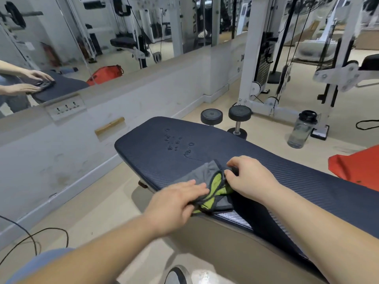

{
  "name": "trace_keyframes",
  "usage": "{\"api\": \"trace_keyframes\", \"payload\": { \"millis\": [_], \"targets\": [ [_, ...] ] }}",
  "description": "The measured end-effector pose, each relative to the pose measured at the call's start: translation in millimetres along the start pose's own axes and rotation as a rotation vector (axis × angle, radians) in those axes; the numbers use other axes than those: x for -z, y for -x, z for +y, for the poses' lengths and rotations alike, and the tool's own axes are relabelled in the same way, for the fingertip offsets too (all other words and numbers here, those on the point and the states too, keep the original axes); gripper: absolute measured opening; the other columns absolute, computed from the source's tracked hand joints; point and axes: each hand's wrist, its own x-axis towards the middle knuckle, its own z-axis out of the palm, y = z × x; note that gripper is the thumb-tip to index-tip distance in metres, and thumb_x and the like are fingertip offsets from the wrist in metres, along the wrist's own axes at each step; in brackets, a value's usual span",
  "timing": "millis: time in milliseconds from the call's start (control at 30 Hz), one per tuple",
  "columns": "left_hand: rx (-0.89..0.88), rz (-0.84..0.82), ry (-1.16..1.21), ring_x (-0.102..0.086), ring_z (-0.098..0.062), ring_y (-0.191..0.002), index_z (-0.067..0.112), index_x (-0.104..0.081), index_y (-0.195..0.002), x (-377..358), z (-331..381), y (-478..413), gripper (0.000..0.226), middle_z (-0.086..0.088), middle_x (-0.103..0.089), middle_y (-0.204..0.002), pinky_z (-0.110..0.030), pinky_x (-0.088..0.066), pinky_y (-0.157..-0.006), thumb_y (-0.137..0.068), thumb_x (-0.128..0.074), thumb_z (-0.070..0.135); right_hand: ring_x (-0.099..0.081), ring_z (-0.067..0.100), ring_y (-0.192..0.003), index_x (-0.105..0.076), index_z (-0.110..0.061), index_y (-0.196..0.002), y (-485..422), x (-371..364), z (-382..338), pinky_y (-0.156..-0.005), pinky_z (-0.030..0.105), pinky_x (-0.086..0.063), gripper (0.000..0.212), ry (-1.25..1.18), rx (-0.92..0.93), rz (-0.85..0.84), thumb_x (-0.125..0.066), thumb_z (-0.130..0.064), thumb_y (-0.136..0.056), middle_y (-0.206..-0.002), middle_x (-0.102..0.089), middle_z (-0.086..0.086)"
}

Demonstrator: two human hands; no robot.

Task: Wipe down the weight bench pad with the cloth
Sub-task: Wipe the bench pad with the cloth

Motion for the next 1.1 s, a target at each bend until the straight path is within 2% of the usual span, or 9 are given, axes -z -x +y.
{"api": "trace_keyframes", "payload": {
  "millis": [67,200,300,433,567,633,833,1000,1100],
  "targets": [
    [0.043,-0.031,-0.017,-0.034,0.001,-0.146,0.048,-0.049,-0.142,11.9,-25.6,-14.9,0.059,0.027,-0.044,-0.152,-0.029,-0.033,-0.119,-0.092,-0.052,0.018,-0.059,0.026,-0.119,-0.065,-0.024,-0.125,2.5,2.5,-2.4,-0.094,0.040,-0.052,0.035,-0.001,-0.005,-0.006,-0.055,-0.042,-0.096,-0.122,-0.064,-0.001],
    [0.341,0.177,-0.012,-0.032,-0.008,-0.149,0.044,-0.048,-0.144,-5.0,0.6,-32.2,0.057,0.022,-0.043,-0.155,-0.031,-0.026,-0.122,-0.093,-0.051,0.018,-0.058,0.025,-0.126,-0.063,-0.026,-0.130,11.7,7.8,-6.3,-0.101,0.044,-0.051,0.039,-0.013,0.013,-0.034,-0.054,-0.044,-0.096,-0.129,-0.063,-0.002],
    [0.123,0.082,-0.057,-0.027,-0.006,-0.151,0.043,-0.043,-0.147,-16.4,33.3,-12.8,0.061,0.025,-0.036,-0.158,-0.026,-0.017,-0.125,-0.094,-0.051,0.016,-0.059,0.024,-0.125,-0.065,-0.028,-0.126,14.5,10.5,-6.5,-0.101,0.044,-0.052,0.039,-0.035,0.014,-0.005,-0.055,-0.045,-0.093,-0.129,-0.066,-0.003],
    [-0.021,-0.185,-0.093,-0.027,0.004,-0.148,0.048,-0.042,-0.146,24.6,5.6,-15.3,0.059,0.030,-0.035,-0.156,-0.019,-0.025,-0.119,-0.097,-0.052,0.017,-0.057,0.023,-0.127,-0.063,-0.027,-0.132,14.8,12.4,-12.4,-0.101,0.041,-0.051,0.040,-0.063,-0.006,0.008,-0.055,-0.042,-0.096,-0.136,-0.064,-0.003],
    [0.131,-0.152,-0.169,-0.026,-0.006,-0.151,0.048,-0.034,-0.150,25.8,-2.7,-41.4,0.057,0.023,-0.031,-0.161,-0.032,-0.033,-0.118,-0.099,-0.045,0.024,-0.058,0.023,-0.124,-0.063,-0.027,-0.131,10.9,9.7,-19.6,-0.100,0.043,-0.052,0.039,-0.084,-0.001,0.009,-0.053,-0.041,-0.096,-0.134,-0.065,-0.002],
    [0.101,-0.201,-0.223,-0.023,-0.011,-0.153,0.047,-0.028,-0.152,18.2,1.4,-48.0,0.057,0.023,-0.024,-0.164,-0.037,-0.033,-0.119,-0.100,-0.045,0.028,-0.059,0.024,-0.121,-0.064,-0.027,-0.128,5.2,5.8,-20.2,-0.098,0.043,-0.053,0.037,-0.086,-0.004,0.023,-0.053,-0.041,-0.096,-0.129,-0.066,-0.002],
    [-0.091,-0.265,-0.226,-0.022,0.001,-0.150,0.051,-0.030,-0.151,40.4,-43.8,-59.3,0.059,0.033,-0.024,-0.160,-0.030,-0.031,-0.120,-0.098,-0.050,0.033,-0.059,0.025,-0.124,-0.065,-0.024,-0.126,-24.1,-11.2,-28.5,-0.097,0.043,-0.053,0.034,-0.081,-0.018,0.069,-0.052,-0.037,-0.097,-0.127,-0.065,-0.001],
    [0.138,-0.131,-0.228,-0.026,-0.009,-0.152,0.047,-0.030,-0.152,40.3,-61.2,-116.5,0.056,0.024,-0.026,-0.163,-0.037,-0.033,-0.119,-0.100,-0.046,0.031,-0.055,0.026,-0.126,-0.064,-0.021,-0.126,-48.2,-28.7,-40.1,-0.096,0.042,-0.051,0.033,-0.082,-0.023,0.126,-0.052,-0.031,-0.097,-0.128,-0.064,0.002],
    [-0.033,-0.124,-0.176,-0.027,-0.009,-0.151,0.049,-0.027,-0.152,21.5,-47.6,-110.1,0.062,0.027,-0.030,-0.161,-0.035,-0.032,-0.120,-0.097,-0.050,0.031,-0.052,0.024,-0.129,-0.063,-0.020,-0.128,-59.7,-34.2,-44.5,-0.099,0.038,-0.048,0.034,-0.081,-0.012,0.171,-0.053,-0.024,-0.096,-0.131,-0.062,0.001]
  ]
}}
